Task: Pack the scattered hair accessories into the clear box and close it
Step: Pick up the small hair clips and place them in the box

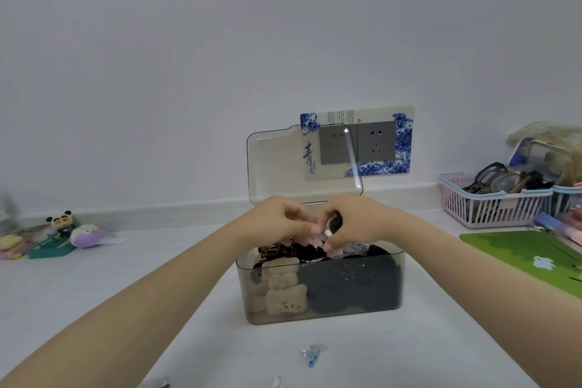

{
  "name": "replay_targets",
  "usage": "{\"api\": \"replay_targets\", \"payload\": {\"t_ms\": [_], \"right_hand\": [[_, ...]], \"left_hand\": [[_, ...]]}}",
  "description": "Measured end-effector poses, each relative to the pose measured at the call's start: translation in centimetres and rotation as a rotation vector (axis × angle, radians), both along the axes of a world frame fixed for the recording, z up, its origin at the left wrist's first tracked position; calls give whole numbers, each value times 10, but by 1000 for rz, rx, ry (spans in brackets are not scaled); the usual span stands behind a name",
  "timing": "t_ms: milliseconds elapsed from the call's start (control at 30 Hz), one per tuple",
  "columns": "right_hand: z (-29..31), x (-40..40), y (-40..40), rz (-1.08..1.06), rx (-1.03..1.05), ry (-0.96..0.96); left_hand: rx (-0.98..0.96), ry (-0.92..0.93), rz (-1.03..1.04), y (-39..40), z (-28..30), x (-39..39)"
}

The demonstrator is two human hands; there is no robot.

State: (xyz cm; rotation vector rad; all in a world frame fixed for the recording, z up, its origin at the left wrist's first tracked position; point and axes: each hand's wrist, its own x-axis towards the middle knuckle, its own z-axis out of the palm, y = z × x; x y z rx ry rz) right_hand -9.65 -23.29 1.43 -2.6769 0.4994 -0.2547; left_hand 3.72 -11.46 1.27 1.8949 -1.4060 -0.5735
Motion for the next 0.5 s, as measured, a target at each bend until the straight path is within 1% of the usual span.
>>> {"api": "replay_targets", "payload": {"t_ms": [133, 200, 300, 400, 500], "right_hand": [[-1, 18, 3, 30, -34, 100], [-5, 23, 3, 48, -42, 124], [-9, 23, 0, 39, -36, 100], [-10, 19, -5, 12, -33, 81], [-12, 16, -11, -5, 26, 52]], "left_hand": [[34, -66, 26, 5, -3, 8], [79, -141, 17, 6, -7, 10], [110, -273, 24, 3, -14, 9], [96, -270, 33, 2, -17, 9], [71, -330, 48, 0, -19, 8]]}}
